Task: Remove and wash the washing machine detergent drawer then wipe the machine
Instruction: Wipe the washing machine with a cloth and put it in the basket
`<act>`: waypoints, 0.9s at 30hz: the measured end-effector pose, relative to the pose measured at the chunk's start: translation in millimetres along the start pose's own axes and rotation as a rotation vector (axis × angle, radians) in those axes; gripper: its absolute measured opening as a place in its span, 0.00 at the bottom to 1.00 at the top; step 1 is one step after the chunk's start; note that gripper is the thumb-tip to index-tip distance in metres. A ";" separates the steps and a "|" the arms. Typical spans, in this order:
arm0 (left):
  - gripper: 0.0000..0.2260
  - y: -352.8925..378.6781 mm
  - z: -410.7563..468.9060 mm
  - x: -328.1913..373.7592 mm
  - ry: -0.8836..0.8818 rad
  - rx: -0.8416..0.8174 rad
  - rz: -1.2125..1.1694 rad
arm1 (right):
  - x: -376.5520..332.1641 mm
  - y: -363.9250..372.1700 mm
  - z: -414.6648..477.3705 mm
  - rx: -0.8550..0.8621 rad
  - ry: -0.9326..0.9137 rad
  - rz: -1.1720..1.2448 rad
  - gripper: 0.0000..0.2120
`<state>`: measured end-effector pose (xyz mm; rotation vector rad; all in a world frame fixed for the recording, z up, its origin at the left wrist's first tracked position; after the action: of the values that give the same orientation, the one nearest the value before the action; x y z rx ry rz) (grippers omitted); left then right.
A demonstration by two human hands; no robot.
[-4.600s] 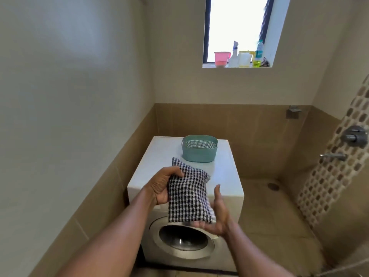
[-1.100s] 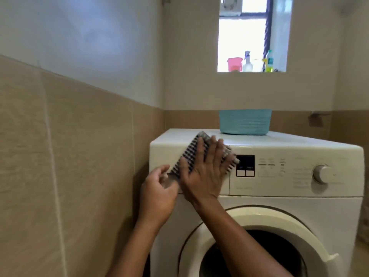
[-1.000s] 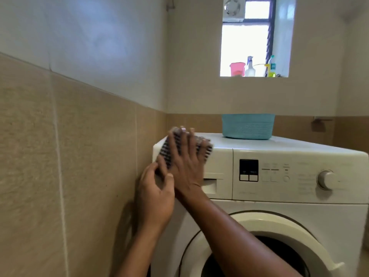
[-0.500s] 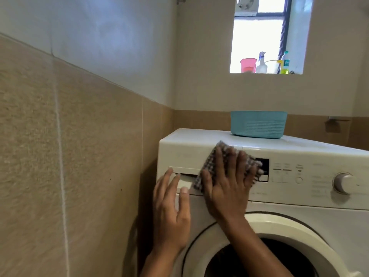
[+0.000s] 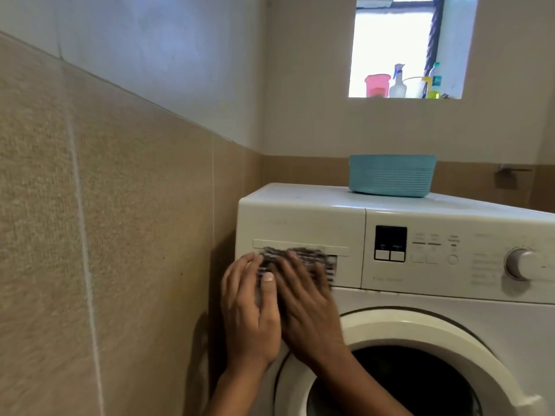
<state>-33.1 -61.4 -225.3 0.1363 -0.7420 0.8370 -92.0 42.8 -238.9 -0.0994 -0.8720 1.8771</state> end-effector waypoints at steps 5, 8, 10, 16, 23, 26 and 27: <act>0.23 3.8 -2.8 1.8 0.066 -0.050 0.038 | -1.2 -17.1 -20.6 -0.072 0.513 0.112 0.30; 0.22 -3.6 1.3 5.2 0.109 -0.027 0.011 | -42.2 -16.1 9.6 -0.104 0.635 0.251 0.28; 0.20 -12.9 7.3 -0.5 0.124 -0.003 -0.001 | -64.4 -16.9 27.5 -0.145 0.663 0.286 0.24; 0.21 -19.5 19.3 -0.6 0.039 0.031 -0.161 | -32.3 -26.3 -0.9 -0.154 0.500 0.173 0.32; 0.22 -14.0 9.8 -0.6 0.033 -0.003 -0.171 | -23.2 -33.8 -5.2 -0.093 0.834 0.247 0.37; 0.19 -21.0 15.4 -8.2 0.006 0.019 -0.171 | -57.6 -36.6 17.3 -0.118 0.648 0.290 0.33; 0.19 -22.8 16.1 -9.1 -0.002 0.023 -0.185 | -58.5 -35.9 17.7 -0.117 0.594 0.278 0.33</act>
<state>-29.6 -88.8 -215.3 0.2230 -0.7097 0.6691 -44.4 -6.9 -222.0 -0.8424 -0.5678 1.8883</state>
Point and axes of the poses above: each hand's wrist, its own z-axis towards the middle knuckle, its own y-axis out of the palm, x = y × z, the point moved 2 cm from there along z, towards the middle knuckle, and after that the axes turned 9 degrees about -x, right-handed, at the moved point
